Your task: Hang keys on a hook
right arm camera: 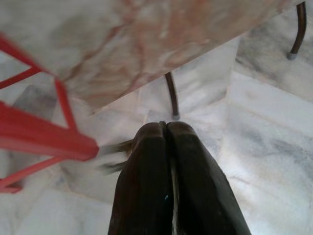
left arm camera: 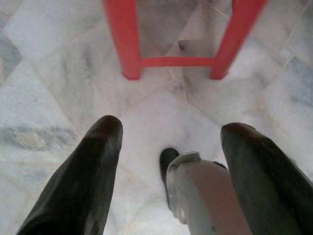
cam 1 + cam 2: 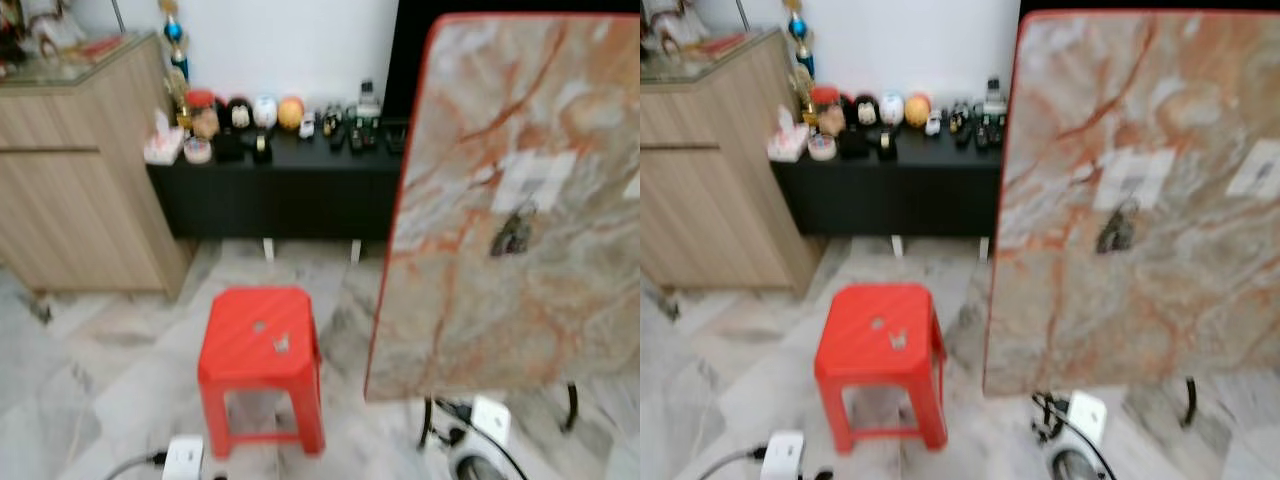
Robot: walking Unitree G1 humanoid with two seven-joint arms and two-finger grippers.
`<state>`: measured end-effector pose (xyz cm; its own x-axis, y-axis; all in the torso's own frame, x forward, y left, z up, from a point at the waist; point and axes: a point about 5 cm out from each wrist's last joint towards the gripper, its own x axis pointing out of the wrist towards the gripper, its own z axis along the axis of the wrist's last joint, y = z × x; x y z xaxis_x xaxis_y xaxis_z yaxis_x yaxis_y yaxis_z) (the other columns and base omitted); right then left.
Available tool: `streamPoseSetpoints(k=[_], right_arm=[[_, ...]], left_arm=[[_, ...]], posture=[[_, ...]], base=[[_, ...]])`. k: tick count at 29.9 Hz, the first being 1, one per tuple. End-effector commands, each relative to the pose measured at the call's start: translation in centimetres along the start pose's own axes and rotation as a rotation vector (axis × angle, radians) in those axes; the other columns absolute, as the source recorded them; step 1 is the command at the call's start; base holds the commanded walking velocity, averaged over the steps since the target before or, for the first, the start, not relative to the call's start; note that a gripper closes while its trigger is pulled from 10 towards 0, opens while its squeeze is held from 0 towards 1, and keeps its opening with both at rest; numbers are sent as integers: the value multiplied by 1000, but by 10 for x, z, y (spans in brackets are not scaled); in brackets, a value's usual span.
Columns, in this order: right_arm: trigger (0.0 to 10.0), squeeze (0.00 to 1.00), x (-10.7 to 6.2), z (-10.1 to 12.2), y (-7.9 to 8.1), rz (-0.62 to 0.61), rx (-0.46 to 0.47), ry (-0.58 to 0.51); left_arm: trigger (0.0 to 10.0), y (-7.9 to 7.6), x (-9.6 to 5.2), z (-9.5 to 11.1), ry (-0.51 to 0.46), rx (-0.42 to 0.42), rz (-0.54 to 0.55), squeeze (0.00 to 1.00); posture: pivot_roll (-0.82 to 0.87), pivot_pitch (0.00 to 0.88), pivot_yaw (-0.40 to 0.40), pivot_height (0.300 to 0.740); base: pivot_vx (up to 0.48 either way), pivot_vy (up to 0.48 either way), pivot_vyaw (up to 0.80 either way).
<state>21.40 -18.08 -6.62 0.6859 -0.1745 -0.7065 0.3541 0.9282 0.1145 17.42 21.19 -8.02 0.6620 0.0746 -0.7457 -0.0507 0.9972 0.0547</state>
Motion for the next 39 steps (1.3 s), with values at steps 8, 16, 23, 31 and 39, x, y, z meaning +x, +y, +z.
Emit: streamPoseSetpoints(k=[8, 16, 23, 31, 39], right_arm=[[10000, 0, 2, 10, -6, -17, 6, -33], [10000, 0, 4, 21, -4, -12, 25, -78], [10000, 0, 7, 47, 7, 5, 33, -185], [10000, 0, 7, 80, 12, -32, 55, -327], [10000, 0, 1, 118, 10, -129, 38, -521]], left_arm=[[10000, -8, 2, 2, 3, 0, -13, 0], [10000, -5, 1, 2, -3, -10, -8, 0], [10000, 0, 1, 2, -9, -15, -1, 0], [10000, -2, 1, 3, -15, -11, -5, 0], [10000, -3, 1, 4, -24, -13, -3, 0]], posture=[[0, 4, 14, 706], [0, 18, 18, 706], [-3, 19, 23, 706], [-5, 0, 27, 706], [5, 0, 20, 706]], base=[[0, -480, 0], [0, -416, 0], [0, 0, 0], [0, 0, 0], [0, 0, 0]])
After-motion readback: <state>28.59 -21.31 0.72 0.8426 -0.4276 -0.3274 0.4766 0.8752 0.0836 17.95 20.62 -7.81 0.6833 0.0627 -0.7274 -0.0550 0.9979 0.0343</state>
